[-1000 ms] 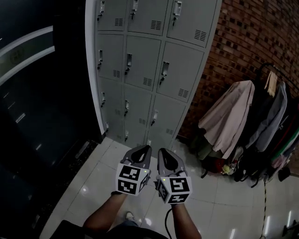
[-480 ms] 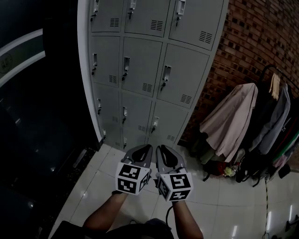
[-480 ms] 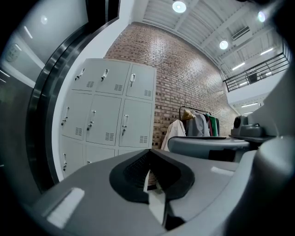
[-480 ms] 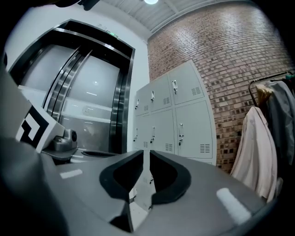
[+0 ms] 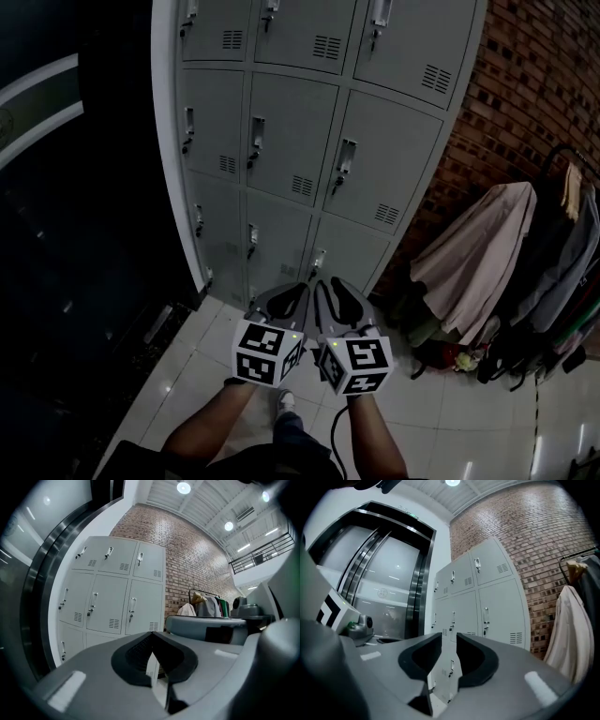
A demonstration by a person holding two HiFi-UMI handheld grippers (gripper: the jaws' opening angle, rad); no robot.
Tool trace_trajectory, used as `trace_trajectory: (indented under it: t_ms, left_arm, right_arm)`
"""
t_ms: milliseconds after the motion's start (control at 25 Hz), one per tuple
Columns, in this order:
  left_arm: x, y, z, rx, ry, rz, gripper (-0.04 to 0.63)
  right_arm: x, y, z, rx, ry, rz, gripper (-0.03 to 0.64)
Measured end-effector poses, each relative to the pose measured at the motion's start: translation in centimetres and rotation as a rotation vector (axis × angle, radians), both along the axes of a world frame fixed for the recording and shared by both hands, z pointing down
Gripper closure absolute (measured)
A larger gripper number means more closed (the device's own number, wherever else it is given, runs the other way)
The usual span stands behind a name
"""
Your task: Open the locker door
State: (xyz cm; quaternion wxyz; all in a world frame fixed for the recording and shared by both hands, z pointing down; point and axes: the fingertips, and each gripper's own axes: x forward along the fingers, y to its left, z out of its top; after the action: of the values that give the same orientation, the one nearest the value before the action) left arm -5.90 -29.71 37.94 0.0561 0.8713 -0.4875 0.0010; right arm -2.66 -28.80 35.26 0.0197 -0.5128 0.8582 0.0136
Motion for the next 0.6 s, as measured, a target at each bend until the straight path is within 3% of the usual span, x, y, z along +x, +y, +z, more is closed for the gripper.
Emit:
trace_trajectory:
  t_ms: [600]
  left_arm:
    - [1.3,-19.8,-2.3,0.033,0.016,-0.030,0.591]
  right_arm:
    - [1.5,-20.5,-2.6,0.038,0.012,-0.011,0.504]
